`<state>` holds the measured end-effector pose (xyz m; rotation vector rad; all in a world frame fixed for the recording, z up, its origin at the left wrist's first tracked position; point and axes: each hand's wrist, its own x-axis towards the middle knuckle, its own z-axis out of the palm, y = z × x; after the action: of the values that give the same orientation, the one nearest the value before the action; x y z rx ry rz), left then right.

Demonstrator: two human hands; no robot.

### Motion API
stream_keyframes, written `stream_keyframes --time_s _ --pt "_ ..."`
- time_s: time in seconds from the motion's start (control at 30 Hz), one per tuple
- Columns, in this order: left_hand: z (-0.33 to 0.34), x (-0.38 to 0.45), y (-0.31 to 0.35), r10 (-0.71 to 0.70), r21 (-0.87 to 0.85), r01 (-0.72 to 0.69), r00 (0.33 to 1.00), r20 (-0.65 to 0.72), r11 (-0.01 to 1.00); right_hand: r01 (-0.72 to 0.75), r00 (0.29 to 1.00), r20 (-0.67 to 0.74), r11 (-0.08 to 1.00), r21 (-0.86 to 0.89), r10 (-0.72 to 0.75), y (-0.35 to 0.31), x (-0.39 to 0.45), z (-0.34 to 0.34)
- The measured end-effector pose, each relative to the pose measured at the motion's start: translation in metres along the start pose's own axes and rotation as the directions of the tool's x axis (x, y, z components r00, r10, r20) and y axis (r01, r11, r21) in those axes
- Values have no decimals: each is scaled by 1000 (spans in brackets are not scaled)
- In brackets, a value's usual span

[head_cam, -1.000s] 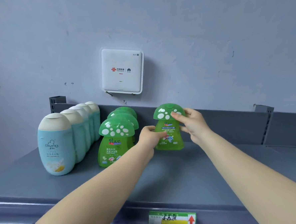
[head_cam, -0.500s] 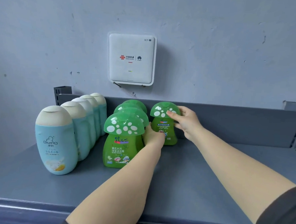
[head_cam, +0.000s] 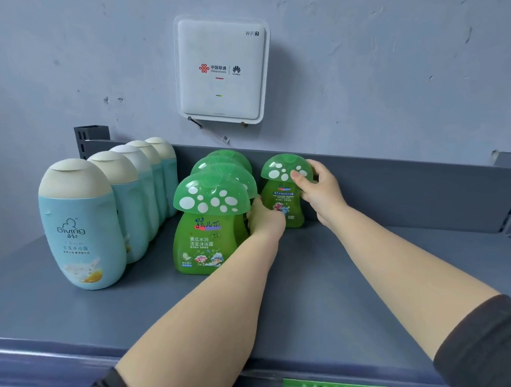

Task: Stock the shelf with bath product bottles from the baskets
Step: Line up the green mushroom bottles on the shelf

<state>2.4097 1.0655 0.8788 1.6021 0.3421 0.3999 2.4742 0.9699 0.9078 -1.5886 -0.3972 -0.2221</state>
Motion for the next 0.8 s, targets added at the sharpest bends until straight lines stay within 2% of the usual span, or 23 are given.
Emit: stream_keyframes --time_s 0.37,0.8 --pt "-1 4 -2 6 -23 -6 1000 6 1000 78 997 -5 991 -105 -79 1 2 -1" --pt "-2 1 -1 15 21 -16 1000 12 1000 72 997 -27 980 -187 -78 1 2 6"
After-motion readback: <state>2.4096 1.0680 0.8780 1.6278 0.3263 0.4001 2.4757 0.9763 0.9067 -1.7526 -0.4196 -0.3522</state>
